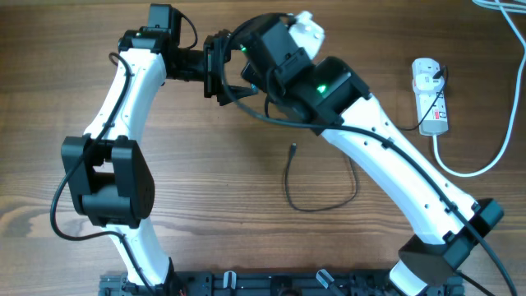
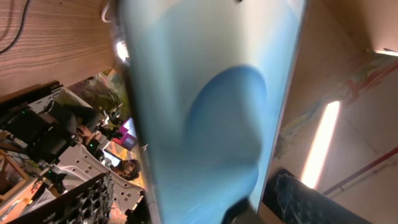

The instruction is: Plug charger to phone and switch on socket

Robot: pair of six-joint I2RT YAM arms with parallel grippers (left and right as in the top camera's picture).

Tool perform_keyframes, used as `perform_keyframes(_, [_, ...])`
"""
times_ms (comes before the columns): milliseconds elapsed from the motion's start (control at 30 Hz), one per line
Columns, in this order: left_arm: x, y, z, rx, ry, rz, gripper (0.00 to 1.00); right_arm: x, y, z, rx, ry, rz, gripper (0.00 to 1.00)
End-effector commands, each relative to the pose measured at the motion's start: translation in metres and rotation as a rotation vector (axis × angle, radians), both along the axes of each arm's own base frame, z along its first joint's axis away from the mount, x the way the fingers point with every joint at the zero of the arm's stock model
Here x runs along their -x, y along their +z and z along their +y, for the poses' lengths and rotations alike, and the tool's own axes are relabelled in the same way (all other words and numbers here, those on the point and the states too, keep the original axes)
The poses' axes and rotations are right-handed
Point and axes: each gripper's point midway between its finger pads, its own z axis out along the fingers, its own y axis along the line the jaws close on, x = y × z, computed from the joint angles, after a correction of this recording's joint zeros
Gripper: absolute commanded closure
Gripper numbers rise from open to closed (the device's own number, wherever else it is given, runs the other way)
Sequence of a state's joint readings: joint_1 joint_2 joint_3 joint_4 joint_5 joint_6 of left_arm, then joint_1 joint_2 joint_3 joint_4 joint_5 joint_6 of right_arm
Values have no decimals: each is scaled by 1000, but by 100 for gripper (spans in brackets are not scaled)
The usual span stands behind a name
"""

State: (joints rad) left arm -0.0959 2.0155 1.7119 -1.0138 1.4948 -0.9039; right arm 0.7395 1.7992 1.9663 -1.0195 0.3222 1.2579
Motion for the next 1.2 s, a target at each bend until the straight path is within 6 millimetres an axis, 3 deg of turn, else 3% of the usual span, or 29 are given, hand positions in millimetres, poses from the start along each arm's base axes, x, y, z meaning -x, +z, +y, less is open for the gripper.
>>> perform_keyframes(0, [6,20,0,33,-8,-44,20,0,18,1,-260,-229,31,96])
perform_keyframes(100, [6,20,0,33,-8,-44,30,0,18,1,-332,-302,52,96])
perform_keyframes(200, [7,20,0,34,-9,-43,49,1,17,1,-368,-340,64,96])
perform_keyframes(367, [7,20,0,34,-9,-43,66,1,17,0,-403,-380,78,96])
perform_keyframes(533, [7,20,0,33,-8,-43,73,3,14,-3,-464,-464,111,96])
perform_keyframes(933, [7,20,0,33,-8,-43,93,2,15,-5,-462,-478,96,96])
perform_keyframes(967, [7,20,0,33,-8,-43,96,2,15,-5,-459,-475,95,91])
perform_keyframes(1000, [7,20,0,33,-8,-43,96,2,15,-5,-454,-470,95,80])
perform_keyframes(1033, [7,20,0,33,-8,-43,96,2,14,-5,-447,-465,95,60])
perform_keyframes(1167, [7,20,0,33,-8,-43,96,2,15,-5,-371,-386,71,28])
